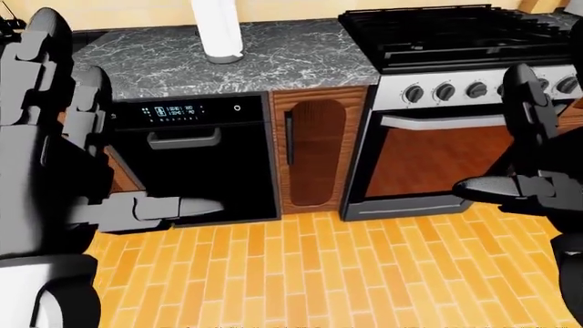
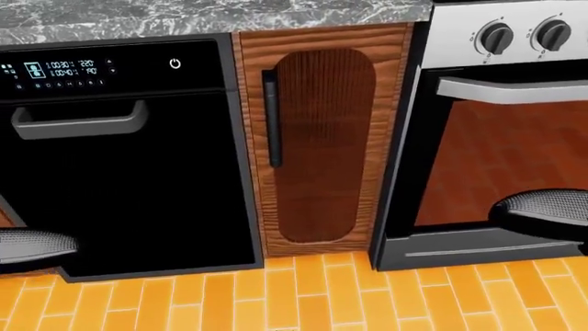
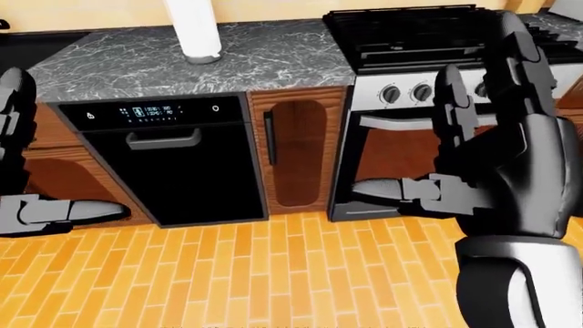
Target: Close the lid of the electric kettle.
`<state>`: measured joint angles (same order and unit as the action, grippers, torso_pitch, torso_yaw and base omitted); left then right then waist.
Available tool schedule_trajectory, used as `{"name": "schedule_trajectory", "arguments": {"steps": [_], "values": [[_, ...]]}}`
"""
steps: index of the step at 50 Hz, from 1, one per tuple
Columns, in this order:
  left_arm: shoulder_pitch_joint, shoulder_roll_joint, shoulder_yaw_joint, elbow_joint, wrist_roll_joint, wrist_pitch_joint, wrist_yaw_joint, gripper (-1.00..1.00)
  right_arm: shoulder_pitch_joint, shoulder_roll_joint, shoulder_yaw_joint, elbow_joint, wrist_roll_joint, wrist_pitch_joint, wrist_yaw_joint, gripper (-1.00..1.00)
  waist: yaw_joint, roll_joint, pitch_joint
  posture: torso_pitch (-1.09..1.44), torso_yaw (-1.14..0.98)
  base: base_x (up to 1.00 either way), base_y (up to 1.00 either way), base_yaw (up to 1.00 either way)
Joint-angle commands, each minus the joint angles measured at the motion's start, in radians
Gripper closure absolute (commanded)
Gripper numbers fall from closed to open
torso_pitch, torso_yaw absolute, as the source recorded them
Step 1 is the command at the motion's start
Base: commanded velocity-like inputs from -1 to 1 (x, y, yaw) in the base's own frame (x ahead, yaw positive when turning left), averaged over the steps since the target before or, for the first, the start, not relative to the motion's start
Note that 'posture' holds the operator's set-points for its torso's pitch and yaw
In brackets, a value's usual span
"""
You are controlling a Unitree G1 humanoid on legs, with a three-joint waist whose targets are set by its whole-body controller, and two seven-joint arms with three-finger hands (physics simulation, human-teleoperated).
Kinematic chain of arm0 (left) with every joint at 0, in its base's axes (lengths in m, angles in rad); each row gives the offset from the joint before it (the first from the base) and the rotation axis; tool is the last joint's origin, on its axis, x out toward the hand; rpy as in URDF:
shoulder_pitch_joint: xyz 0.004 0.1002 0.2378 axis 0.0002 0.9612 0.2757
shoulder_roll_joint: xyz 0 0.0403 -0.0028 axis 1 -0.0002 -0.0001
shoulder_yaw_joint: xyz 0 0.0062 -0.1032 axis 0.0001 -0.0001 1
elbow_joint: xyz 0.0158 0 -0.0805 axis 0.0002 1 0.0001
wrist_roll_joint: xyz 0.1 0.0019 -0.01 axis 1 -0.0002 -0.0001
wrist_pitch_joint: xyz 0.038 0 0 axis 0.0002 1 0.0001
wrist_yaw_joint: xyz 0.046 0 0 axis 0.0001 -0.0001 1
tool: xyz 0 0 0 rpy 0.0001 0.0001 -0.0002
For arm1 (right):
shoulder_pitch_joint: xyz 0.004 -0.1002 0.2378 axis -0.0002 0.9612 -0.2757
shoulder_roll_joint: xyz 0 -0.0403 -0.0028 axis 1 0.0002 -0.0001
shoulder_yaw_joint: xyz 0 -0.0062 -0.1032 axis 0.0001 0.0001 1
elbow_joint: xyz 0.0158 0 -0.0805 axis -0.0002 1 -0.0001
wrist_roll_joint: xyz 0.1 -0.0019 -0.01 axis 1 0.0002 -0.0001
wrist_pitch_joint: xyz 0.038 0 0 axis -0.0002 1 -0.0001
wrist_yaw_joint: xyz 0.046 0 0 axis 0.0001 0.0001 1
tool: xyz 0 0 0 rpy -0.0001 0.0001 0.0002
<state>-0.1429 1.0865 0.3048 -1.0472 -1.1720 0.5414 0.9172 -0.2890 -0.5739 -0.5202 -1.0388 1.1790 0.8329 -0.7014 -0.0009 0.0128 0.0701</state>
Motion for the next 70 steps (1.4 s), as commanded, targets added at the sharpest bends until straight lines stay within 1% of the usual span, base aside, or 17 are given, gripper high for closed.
{"name": "schedule_trajectory", "arguments": {"steps": [1, 4, 13, 17, 26, 30, 40, 43, 44, 46, 52, 54, 56, 57, 65, 69, 70], "values": [[-0.013, 0.013, 0.018, 0.000, 0.016, -0.019, 0.007, -1.00, -0.016, -0.011, -0.009, -0.008, -0.001, -0.014, 0.007, -1.00, 0.001, -0.002, -0.008, 0.00, 0.00, 0.00, 0.10, 0.00], [-0.012, 0.023, 0.031, 0.000, 0.000, -0.021, 0.014, -1.00, -0.012, -0.018, -0.003, -0.008, -0.016, -0.020, 0.011, -1.00, -0.003, 0.078, -0.028, 0.00, 0.00, 0.00, 0.11, 0.00], [-0.011, 0.008, 0.020, 0.000, 0.018, -0.017, 0.008, -1.00, -0.012, -0.019, 0.000, -0.008, -0.029, -0.015, 0.019, -1.00, 0.005, 0.007, -0.014, 0.00, 0.00, 0.00, 0.11, 0.00], [-0.007, 0.007, 0.025, 0.000, 0.019, -0.016, 0.004, -1.00, -0.010, -0.019, 0.007, -0.008, -0.036, -0.020, 0.020, -1.00, 0.007, -0.068, -0.025, 0.00, 0.00, 0.00, 0.11, 0.00], [-0.007, 0.007, 0.024, 0.000, 0.018, -0.018, 0.005, -1.00, -0.012, -0.009, -0.002, -0.008, -0.016, -0.012, 0.015, -1.00, 0.003, -0.014, -0.011, 0.00, 0.00, 0.00, 0.11, 0.00], [-0.006, -0.001, 0.013, 0.000, 0.032, -0.018, 0.001, -1.00, -0.015, -0.003, -0.008, -0.008, -0.015, -0.005, 0.017, -1.00, -0.004, 0.079, -0.029, 0.00, 0.00, 0.00, 0.11, 0.00], [-0.002, -0.003, 0.025, 0.000, 0.030, -0.015, -0.005, -1.00, -0.014, 0.004, -0.001, -0.008, -0.034, -0.003, 0.029, -1.00, 0.006, -0.007, -0.013, 0.00, 0.00, 0.00, 0.11, 0.00], [-0.012, -0.001, 0.010, 0.000, 0.031, -0.013, 0.001, -1.00, -0.016, 0.005, -0.005, -0.008, -0.031, 0.000, 0.028, -1.00, 0.007, -0.075, -0.027, 0.00, 0.00, 0.00, 0.11, 0.00], [-0.017, 0.004, 0.013, 0.000, 0.020, -0.012, 0.006, -1.00, -0.016, 0.003, -0.004, -0.008, -0.029, -0.001, 0.027, -1.00, -0.003, -0.043, -0.019, 0.00, 0.00, 0.00, 0.11, 0.00], [-0.017, 0.000, 0.016, 0.000, 0.019, -0.011, 0.005, -1.00, -0.018, 0.001, -0.006, -0.008, -0.024, 0.001, 0.023, -1.00, 0.002, -0.056, -0.021, 0.00, 0.00, 0.00, 0.11, 0.00], [-0.032, 0.001, 0.000, 0.000, 0.020, -0.005, 0.011, -1.00, -0.018, 0.006, 0.000, -0.004, -0.036, 0.001, 0.032, -1.00, 0.002, -0.011, -0.011, 0.00, 0.00, 0.00, 0.11, 0.00], [-0.031, -0.009, 0.001, 0.000, 0.027, 0.001, 0.005, -1.00, -0.019, 0.009, 0.001, -0.004, -0.042, 0.003, 0.035, -1.00, -0.001, 0.019, -0.013, 0.00, 0.00, 0.00, 0.11, 0.00], [-0.032, -0.012, -0.005, 0.000, 0.035, 0.002, 0.003, -1.00, -0.019, 0.011, 0.000, -0.003, -0.044, 0.004, 0.038, -1.00, -0.003, 0.087, -0.031, 0.00, 0.00, 0.00, 0.11, 0.00], [-0.033, -0.013, -0.008, 0.000, 0.036, 0.003, 0.004, -1.00, -0.015, 0.016, 0.007, -0.004, -0.058, 0.003, 0.046, -1.00, 0.006, 0.052, -0.024, 0.00, 0.00, 0.00, 0.10, 0.00], [-0.009, -0.009, -0.003, 0.000, 0.047, -0.016, -0.005, -1.00, -0.003, 0.011, 0.020, -0.008, -0.071, -0.009, 0.047, -1.00, 0.007, 0.002, -0.014, 0.00, 0.00, 0.00, 0.11, 0.00], [-0.005, -0.006, 0.001, 0.000, 0.044, -0.020, -0.005, -1.00, -0.002, 0.009, 0.017, -0.008, -0.069, -0.010, 0.047, -1.00, 0.007, -0.072, -0.021, 0.00, 0.00, 0.00, 0.11, 0.00], [-0.005, -0.008, 0.002, 0.000, 0.044, -0.019, -0.006, -1.00, -0.004, 0.009, 0.017, -0.008, -0.069, -0.009, 0.046, -1.00, -0.003, -0.038, -0.020, 0.00, 0.00, 0.00, 0.11, 0.00]]}}
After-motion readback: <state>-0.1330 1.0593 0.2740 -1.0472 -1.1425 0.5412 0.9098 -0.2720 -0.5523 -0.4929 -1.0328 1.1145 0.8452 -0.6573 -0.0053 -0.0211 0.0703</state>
